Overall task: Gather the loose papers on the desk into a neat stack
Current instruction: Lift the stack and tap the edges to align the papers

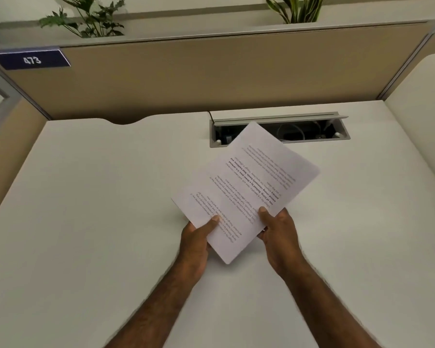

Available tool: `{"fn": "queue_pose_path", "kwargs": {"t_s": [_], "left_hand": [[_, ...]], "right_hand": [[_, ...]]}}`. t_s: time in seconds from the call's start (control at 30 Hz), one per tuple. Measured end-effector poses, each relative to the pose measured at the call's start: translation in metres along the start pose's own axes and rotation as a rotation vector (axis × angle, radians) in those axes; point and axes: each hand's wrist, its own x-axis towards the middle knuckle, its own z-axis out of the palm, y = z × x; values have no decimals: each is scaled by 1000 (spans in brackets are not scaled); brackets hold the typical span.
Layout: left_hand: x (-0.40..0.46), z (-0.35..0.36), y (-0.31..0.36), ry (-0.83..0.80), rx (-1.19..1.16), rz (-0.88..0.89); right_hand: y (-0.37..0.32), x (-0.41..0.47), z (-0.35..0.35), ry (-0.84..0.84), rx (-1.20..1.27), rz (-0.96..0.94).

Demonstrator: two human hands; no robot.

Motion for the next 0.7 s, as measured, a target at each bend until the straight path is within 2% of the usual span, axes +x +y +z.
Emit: {"fn": "queue_pose_path", "kwargs": {"t_s": [0.2, 0.43, 0.53, 0.7], "left_hand": [[23, -32, 45, -108, -16, 41], [29, -21, 93, -285, 434, 226], [22, 2, 93, -244, 572, 323], [14, 17, 86, -85, 586, 463]], "right_hand": [[-30, 4, -24, -50, -239, -150], [-53, -1, -30, -209, -536, -275], [-55, -5, -22, -239, -599, -324], [-53, -4, -15, -176, -601, -430]]}}
